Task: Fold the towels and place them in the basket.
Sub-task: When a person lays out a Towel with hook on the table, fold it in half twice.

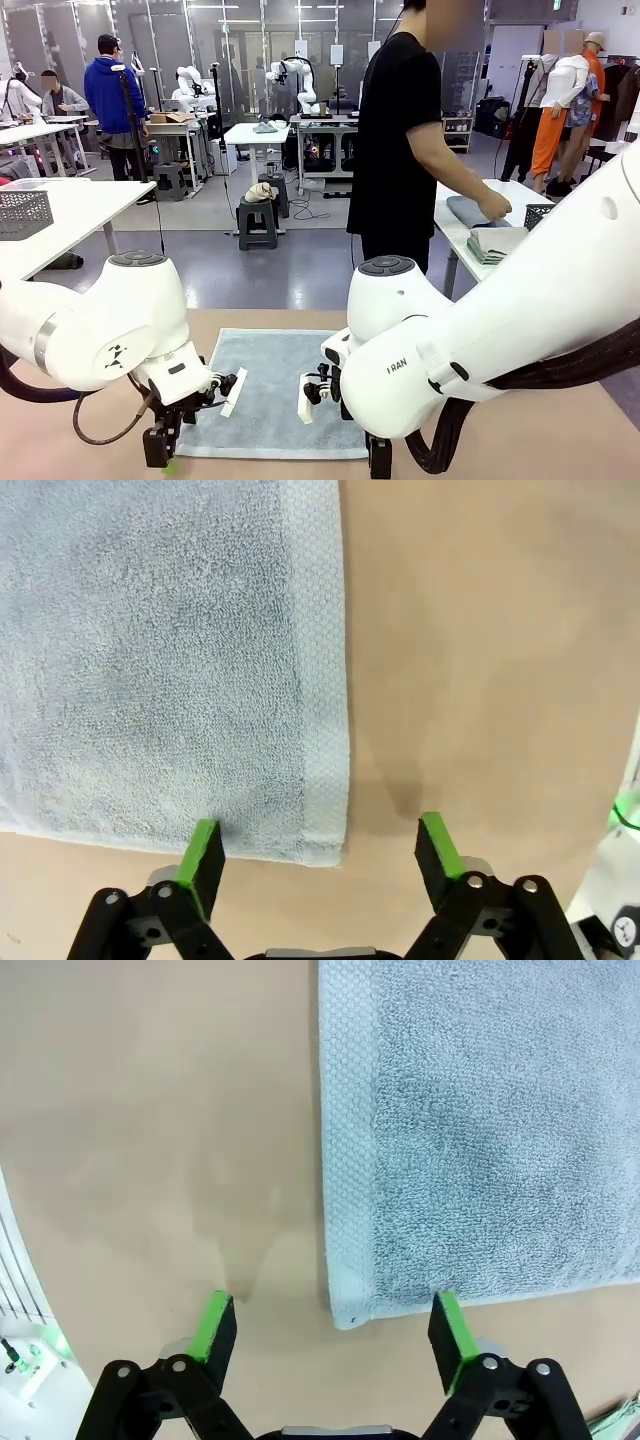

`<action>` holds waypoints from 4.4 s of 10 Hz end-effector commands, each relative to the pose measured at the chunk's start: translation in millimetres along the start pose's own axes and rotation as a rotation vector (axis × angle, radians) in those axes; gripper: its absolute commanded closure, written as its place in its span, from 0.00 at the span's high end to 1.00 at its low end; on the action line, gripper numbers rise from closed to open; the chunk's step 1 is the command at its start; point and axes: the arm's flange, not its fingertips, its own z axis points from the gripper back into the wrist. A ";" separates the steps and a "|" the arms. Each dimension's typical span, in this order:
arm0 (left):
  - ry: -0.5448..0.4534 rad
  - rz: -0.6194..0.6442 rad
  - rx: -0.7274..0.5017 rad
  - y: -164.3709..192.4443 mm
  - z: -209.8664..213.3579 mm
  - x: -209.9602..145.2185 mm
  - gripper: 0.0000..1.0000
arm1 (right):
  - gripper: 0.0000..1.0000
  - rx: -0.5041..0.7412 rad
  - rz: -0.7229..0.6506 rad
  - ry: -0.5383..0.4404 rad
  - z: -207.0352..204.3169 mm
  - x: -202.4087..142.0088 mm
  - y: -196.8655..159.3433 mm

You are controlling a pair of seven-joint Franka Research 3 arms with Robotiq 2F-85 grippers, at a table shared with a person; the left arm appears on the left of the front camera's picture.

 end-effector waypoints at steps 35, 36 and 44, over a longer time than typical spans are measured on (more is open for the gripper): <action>-0.031 0.018 0.082 -24.4 73.8 -37.4 0.03 | 0.01 -0.051 0.192 -0.019 84.3 1.8 8.6; -0.038 0.004 0.100 -26.8 85.7 -43.7 0.03 | 0.01 -0.067 0.204 -0.019 98.7 2.1 11.9; -0.035 -0.076 0.122 -19.3 186.6 -52.0 0.03 | 0.01 -0.089 0.134 -0.060 157.3 18.4 3.6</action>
